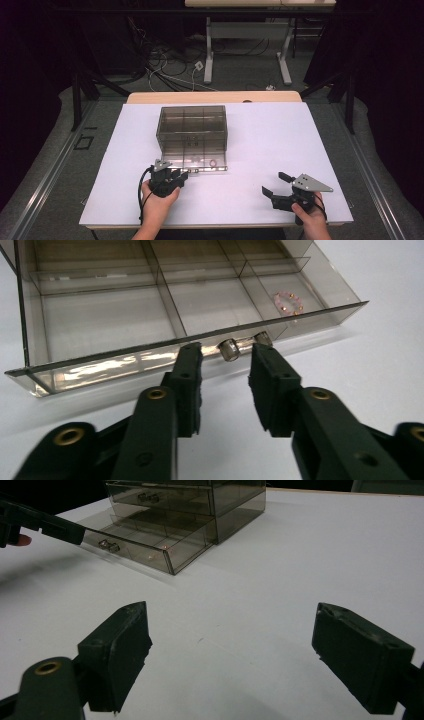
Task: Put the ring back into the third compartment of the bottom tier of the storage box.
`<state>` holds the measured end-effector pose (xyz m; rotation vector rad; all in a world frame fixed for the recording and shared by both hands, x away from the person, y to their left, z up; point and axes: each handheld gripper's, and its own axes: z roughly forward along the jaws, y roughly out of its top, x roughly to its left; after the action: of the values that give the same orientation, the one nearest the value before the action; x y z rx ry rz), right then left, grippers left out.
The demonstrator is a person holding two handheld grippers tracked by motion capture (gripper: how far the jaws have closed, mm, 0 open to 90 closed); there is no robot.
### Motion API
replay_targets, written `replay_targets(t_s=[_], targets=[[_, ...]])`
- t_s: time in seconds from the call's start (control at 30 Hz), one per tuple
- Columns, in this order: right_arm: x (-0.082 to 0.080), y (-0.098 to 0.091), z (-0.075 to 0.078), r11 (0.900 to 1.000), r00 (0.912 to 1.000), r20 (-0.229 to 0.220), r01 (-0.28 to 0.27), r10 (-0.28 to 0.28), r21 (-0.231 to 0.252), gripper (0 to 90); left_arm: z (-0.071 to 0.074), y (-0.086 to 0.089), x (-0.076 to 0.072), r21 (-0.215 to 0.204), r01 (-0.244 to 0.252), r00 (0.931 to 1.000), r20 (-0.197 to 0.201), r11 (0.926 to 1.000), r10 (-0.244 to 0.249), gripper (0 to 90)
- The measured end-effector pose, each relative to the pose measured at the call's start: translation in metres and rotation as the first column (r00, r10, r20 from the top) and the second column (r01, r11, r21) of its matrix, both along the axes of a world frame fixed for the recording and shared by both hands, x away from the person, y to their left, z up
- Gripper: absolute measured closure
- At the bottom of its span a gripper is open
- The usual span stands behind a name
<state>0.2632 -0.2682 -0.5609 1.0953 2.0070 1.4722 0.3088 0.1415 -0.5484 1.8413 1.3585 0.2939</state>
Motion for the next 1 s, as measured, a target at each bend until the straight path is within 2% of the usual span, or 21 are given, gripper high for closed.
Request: replay_targets(t_s=[0.13,0.33,0.53,1.0], targets=[[0.0,0.0,0.0,1.0,1.0,0.0,-0.003,0.003,-0.003,14.9,-0.001,0.0,0.002,-0.004,0.006,0.9998,-0.02,1.0,-0.006,75.1],[0.0,0.0,0.0,1.0,1.0,-0.001,-0.003,0.003,-0.004,14.8,-0.004,-0.003,0.005,0.012,0.004,0.9994,-0.033,0.9999,-0.004,84.0],[0.0,0.0,0.0,1.0,1.0,-0.001,-0.004,0.004,-0.003,14.8,-0.006,-0.006,0.009,0.017,0.0,0.999,-0.044,0.9999,0.001,90.0],[0.0,0.0,0.0,1.0,1.0,0.001,-0.004,0.004,-0.003,14.8,-0.009,-0.008,0.013,0.018,-0.011,0.9985,-0.054,0.9998,0.012,90.0]])
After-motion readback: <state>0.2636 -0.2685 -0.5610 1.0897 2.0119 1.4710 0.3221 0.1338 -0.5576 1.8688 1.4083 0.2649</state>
